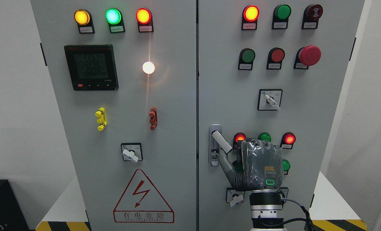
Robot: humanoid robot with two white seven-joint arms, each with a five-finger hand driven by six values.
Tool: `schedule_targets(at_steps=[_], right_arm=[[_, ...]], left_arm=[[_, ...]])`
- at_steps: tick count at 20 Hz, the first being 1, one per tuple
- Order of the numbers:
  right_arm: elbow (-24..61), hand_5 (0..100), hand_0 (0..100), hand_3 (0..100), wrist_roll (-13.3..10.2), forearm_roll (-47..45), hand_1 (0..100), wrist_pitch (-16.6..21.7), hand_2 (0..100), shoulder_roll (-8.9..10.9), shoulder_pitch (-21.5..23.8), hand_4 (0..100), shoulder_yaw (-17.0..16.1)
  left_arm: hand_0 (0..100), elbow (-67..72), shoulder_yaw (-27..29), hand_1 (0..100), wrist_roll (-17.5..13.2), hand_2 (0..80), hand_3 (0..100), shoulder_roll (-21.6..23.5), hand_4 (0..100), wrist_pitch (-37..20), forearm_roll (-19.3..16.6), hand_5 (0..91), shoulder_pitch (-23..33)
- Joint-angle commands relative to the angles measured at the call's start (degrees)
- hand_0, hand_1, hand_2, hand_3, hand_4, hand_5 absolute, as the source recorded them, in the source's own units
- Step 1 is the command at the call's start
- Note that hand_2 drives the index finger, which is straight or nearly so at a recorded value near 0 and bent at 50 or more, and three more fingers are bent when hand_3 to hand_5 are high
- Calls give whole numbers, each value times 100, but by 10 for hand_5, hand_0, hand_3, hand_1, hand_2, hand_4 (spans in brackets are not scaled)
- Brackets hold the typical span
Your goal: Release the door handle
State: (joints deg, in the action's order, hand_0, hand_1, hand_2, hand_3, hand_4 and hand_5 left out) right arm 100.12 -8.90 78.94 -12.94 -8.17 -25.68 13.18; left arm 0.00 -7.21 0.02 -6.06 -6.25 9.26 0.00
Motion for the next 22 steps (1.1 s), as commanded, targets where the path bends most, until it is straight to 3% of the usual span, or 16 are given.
schedule_targets(at_steps=[1, 22], right_arm=[[7, 1000, 500, 1000, 2, -2, 403, 2, 967, 0, 1, 964, -9], [122, 1000, 501, 1000, 2, -37, 388, 2, 965, 0, 19, 963, -35]], left_arm=[[120, 167, 0, 556, -2, 0, 0, 0, 0, 1, -3, 0, -158], [120, 167, 0, 556, -2, 0, 0, 0, 0, 1, -3, 0, -158]])
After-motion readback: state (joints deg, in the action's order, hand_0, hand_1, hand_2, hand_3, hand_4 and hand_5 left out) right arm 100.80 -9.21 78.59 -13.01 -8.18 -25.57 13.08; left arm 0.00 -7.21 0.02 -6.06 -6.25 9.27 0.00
